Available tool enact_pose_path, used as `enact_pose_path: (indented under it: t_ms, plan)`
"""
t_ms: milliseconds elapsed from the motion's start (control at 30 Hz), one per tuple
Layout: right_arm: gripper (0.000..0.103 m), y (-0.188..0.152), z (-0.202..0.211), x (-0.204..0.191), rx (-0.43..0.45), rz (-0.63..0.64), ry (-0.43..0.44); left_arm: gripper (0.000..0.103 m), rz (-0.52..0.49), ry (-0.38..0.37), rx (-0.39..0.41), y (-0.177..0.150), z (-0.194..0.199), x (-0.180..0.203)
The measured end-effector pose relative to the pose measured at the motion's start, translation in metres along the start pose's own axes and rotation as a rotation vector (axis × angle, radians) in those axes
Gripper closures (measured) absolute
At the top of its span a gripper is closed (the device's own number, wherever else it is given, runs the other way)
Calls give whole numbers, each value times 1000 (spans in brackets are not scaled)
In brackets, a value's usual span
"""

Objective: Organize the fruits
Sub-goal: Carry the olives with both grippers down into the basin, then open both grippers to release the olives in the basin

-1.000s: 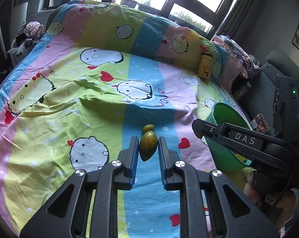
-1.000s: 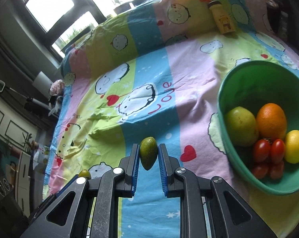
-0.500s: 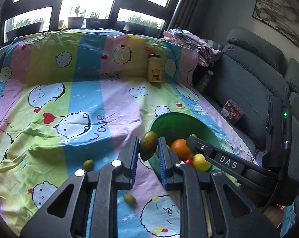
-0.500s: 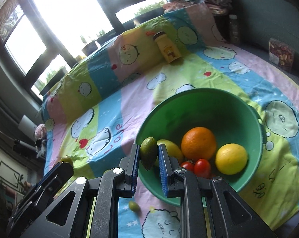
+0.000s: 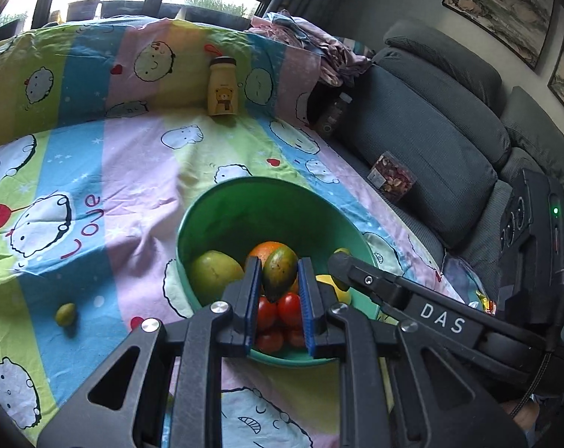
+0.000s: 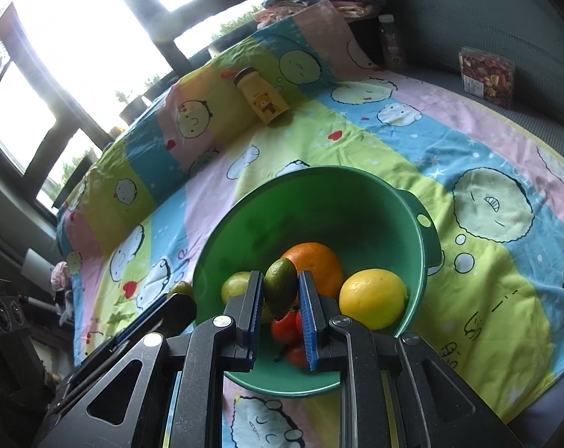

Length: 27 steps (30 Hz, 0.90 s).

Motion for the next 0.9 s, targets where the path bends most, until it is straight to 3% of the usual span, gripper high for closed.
enact_pose_path:
  t_ms: [533,600,733,800,900]
  plan:
    - [82,-4,-11,13,-63,-30,-20,83,3,6,-76,-11,-25,-4]
    - [81,-4,-10,13,-66,-38,-10,78,6,10,-69,-10,-21,-6]
    - [80,-7,-8,7,-80,-7,-10,57,35,26,-24,-6,-3,-20]
    - [80,-9,-7,1,-83,19,-8,52,68,40,1,-3,11,-33]
    - [73,-14,-5,-10,-95,57,16,46,106,130,36,1,31,-59]
Point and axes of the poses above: each gripper's, at about its wrist camera, not at the fingertips, and z roughly against the way its jaws point, x to its right, y to its top, the point moved 3 cm from there along -z, roughly the way its jaws point, and after that the axes turned 1 degree about z, right-handed, at the moved point
